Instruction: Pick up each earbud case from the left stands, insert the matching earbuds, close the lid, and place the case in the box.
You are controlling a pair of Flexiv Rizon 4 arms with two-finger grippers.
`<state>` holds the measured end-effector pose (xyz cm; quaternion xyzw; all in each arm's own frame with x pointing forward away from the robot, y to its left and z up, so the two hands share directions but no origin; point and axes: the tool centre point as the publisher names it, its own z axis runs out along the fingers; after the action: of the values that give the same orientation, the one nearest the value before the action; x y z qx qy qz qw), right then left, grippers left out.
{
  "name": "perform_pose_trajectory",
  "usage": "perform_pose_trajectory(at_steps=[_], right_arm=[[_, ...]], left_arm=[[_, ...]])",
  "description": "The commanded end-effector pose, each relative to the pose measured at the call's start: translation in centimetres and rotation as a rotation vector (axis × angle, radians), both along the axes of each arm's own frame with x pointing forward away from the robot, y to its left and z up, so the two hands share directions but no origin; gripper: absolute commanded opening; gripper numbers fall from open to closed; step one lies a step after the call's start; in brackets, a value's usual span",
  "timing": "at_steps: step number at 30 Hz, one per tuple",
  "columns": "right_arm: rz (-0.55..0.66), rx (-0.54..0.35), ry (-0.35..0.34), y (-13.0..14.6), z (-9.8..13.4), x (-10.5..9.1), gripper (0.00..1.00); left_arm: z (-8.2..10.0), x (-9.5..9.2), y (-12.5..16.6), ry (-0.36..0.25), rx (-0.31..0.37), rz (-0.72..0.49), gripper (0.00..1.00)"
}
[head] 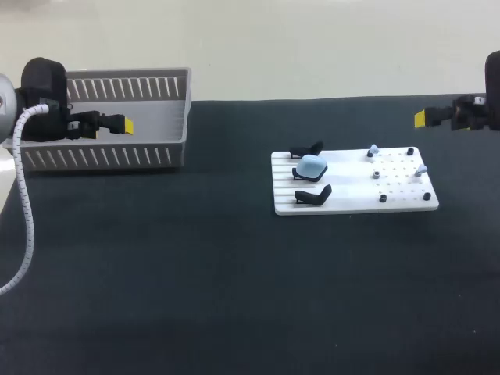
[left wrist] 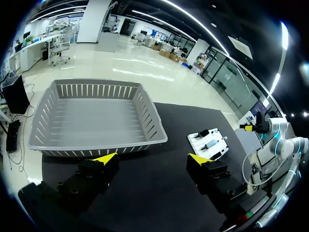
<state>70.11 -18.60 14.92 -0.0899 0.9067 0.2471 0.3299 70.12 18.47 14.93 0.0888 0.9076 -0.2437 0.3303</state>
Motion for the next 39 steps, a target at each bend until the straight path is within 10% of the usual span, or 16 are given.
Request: perform_pose_trajectory(at_steps=[1,23,39], right_arm=[[-0.001,-0.002,0.0,0.0,0.0,0.0,1.0],[-0.001,-0.002,0.0,0.0,0.0,0.0,1.0],[-0.001,-0.002,0.0,0.0,0.0,0.0,1.0]], left_arm=[[0.0,0.0,0.0,0.002,0.002,0.001,1.0],[0.0,0.0,0.0,0.002,0.002,0.001,1.0],[1.7,-1.6,-3.9,-0.175,-0.006,-0.325,1.0]])
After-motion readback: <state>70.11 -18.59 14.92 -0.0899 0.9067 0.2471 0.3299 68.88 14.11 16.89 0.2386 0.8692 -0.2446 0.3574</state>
